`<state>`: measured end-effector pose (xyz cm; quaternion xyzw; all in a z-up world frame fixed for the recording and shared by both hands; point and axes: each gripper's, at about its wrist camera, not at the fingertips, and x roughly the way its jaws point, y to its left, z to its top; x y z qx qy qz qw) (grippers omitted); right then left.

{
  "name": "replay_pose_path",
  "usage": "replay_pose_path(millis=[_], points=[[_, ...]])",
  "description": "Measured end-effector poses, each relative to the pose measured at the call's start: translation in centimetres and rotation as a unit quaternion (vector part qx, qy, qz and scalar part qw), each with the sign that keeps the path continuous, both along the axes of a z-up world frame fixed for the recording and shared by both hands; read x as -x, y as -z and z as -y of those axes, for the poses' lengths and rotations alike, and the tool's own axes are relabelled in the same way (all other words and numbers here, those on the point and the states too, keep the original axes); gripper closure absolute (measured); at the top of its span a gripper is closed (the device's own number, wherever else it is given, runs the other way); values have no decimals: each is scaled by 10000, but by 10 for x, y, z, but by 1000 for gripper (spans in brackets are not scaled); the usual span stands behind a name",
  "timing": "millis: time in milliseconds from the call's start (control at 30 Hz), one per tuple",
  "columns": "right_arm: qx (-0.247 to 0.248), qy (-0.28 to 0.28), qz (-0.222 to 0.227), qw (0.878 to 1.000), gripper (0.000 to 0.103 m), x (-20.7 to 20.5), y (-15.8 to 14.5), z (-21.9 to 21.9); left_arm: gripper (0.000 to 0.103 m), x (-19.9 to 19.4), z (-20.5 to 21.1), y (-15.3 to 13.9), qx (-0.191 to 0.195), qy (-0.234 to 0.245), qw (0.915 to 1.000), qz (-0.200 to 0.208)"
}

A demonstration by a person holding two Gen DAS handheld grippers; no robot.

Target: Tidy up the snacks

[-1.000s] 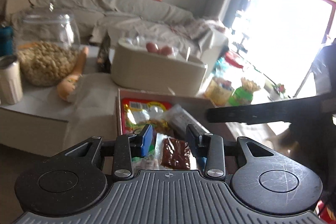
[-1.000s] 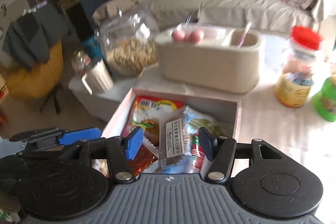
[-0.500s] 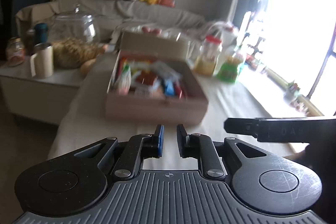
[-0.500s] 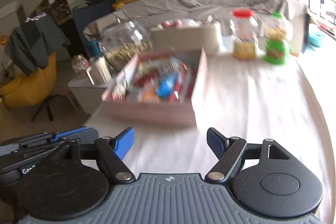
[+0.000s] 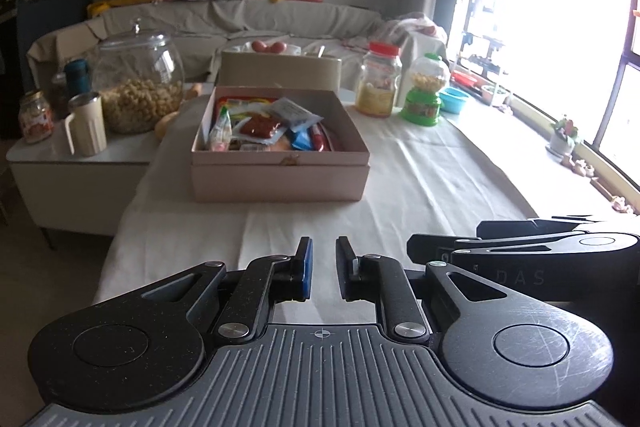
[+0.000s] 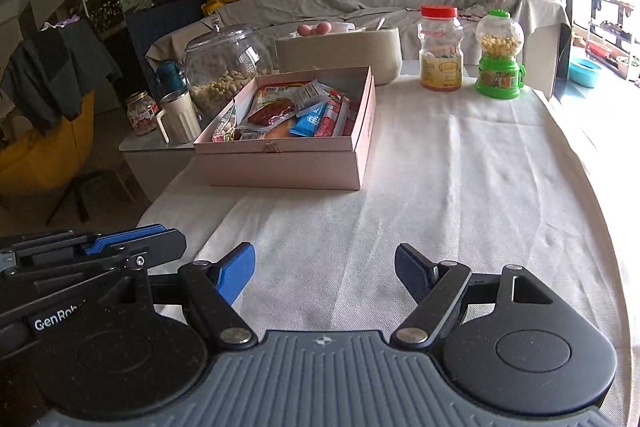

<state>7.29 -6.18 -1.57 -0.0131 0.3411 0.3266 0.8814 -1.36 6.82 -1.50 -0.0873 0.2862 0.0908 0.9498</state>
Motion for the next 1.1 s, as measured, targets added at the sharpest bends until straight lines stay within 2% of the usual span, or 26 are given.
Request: replay_pose_path(millis=[1100], points=[[24, -39, 144, 9999, 24, 12, -4, -3, 87, 7, -2, -4, 136, 78, 9998, 75]])
